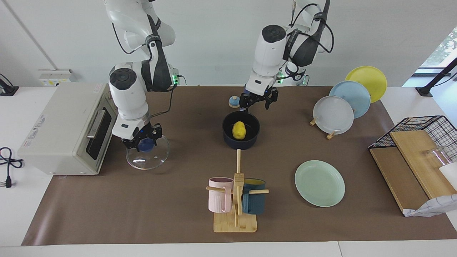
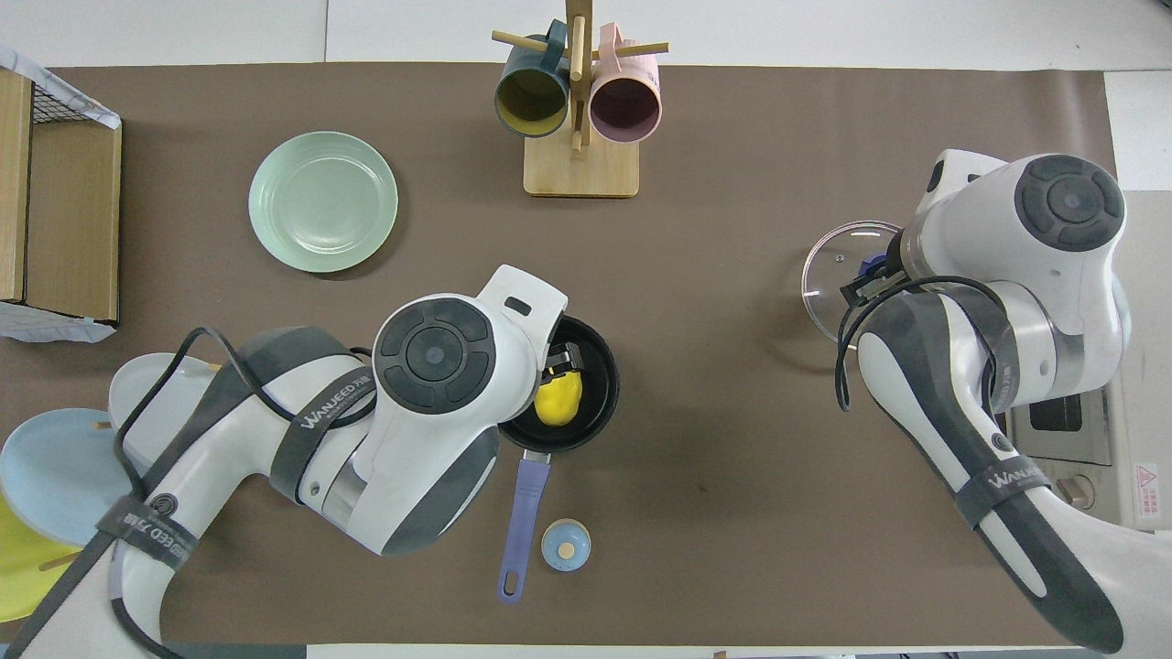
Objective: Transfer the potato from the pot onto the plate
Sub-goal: 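Grasp the yellow potato with the left gripper while the right gripper holds the lid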
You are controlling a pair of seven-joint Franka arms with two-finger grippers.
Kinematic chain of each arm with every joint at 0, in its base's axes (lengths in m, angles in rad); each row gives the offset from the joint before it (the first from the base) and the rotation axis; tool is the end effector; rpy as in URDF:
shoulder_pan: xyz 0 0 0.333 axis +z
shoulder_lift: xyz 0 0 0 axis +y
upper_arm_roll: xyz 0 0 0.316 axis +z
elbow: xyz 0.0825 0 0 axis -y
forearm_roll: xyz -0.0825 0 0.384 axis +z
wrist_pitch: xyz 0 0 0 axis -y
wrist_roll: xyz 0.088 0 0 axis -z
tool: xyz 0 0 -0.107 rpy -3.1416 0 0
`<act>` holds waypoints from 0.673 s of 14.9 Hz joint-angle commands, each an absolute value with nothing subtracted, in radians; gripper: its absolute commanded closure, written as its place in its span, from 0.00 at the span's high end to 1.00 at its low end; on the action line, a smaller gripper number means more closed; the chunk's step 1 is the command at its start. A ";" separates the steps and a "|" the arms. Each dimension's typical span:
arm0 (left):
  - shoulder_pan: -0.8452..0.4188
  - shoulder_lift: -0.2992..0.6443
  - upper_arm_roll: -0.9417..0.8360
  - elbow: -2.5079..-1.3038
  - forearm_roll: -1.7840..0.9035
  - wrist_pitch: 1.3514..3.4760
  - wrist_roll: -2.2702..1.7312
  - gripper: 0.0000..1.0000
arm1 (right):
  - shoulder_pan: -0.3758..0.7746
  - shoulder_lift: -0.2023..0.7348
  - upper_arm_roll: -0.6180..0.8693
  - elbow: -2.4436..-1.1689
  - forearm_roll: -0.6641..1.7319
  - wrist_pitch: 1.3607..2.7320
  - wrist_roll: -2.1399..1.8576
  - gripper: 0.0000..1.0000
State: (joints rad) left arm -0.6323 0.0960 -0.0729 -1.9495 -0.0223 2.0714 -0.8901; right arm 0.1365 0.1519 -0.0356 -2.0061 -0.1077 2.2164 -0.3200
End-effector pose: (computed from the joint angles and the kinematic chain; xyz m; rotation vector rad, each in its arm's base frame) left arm 0.4433 -0.3777 0.4330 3.0894 0.3034 -0.0013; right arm 0.5862 0.0564 0.3874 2.9531 0.7286 0.0727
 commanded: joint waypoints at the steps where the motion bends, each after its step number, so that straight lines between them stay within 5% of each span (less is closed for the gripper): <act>1: -0.663 0.127 -0.054 -1.968 -0.002 2.135 -0.897 1.00 | 0.121 0.091 -0.018 -2.094 -0.109 2.270 -0.339 0.62; 10: -0.684 0.235 -0.054 -1.991 0.002 2.244 -0.952 1.00 | 0.078 0.074 -0.018 -2.167 -0.107 2.356 -0.380 0.63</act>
